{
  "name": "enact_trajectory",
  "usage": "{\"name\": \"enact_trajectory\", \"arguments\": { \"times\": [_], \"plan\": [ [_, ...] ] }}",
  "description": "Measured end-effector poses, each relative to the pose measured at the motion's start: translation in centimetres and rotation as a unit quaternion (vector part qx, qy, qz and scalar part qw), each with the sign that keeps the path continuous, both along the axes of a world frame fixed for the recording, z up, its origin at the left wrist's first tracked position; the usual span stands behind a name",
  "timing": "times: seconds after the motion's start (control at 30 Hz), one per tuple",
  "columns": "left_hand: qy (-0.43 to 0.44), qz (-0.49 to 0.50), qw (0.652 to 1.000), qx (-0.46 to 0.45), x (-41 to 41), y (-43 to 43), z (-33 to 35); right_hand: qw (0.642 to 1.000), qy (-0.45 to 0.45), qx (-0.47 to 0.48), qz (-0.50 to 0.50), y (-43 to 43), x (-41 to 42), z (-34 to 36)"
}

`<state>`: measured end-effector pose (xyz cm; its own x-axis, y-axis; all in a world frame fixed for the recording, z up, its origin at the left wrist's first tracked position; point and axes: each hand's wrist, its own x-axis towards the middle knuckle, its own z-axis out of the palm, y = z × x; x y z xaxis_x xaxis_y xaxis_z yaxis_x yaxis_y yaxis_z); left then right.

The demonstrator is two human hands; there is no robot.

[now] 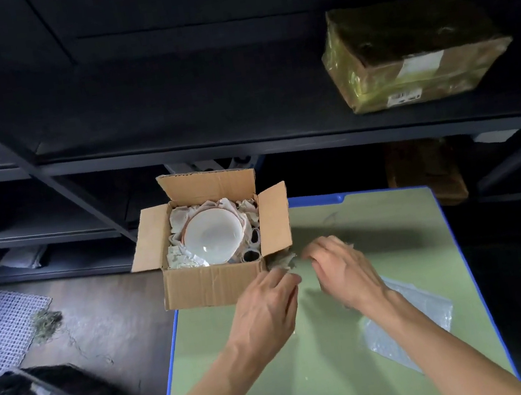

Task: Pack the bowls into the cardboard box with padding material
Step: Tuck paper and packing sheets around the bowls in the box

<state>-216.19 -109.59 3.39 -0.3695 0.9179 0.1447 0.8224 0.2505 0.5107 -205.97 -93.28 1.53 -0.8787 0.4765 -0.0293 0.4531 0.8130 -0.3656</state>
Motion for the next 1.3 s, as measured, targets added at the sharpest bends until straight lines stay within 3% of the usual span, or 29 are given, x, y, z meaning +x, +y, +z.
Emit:
{"name": "enact_trajectory", "arguments": {
  "times": [0.27,0.43,0.63,0.87,1.1,1.3],
  "plan": [
    [0.0,0.022,0.998,-0.051,2.7,-0.3,-1.7,0.979,-0.163,-0.018,0.124,1.2,-3.0,-4.4],
    [-0.02,0.042,0.995,-0.094,2.8,-1.3,-2.4,0.958,-0.254,-0.029,0.128,1.0,-4.6,-7.0],
    [-0.028,0.043,0.99,-0.129,3.4,-1.5,-3.6,0.973,-0.202,-0.007,0.11,-0.2,-1.7,-7.0],
    [-0.047,0.072,0.968,-0.236,2.9,-1.1,-4.6,0.985,-0.102,-0.123,0.062,-0.5,1.6,-4.4],
    [-0.123,0.049,0.989,-0.069,3.6,-0.5,-2.6,0.978,-0.072,-0.168,0.102,-0.7,4.0,0.8],
    [-0.127,0.048,0.989,0.052,2.5,-1.2,1.8,0.98,0.003,-0.171,0.102,-0.8,3.1,5.0]
  ]
}}
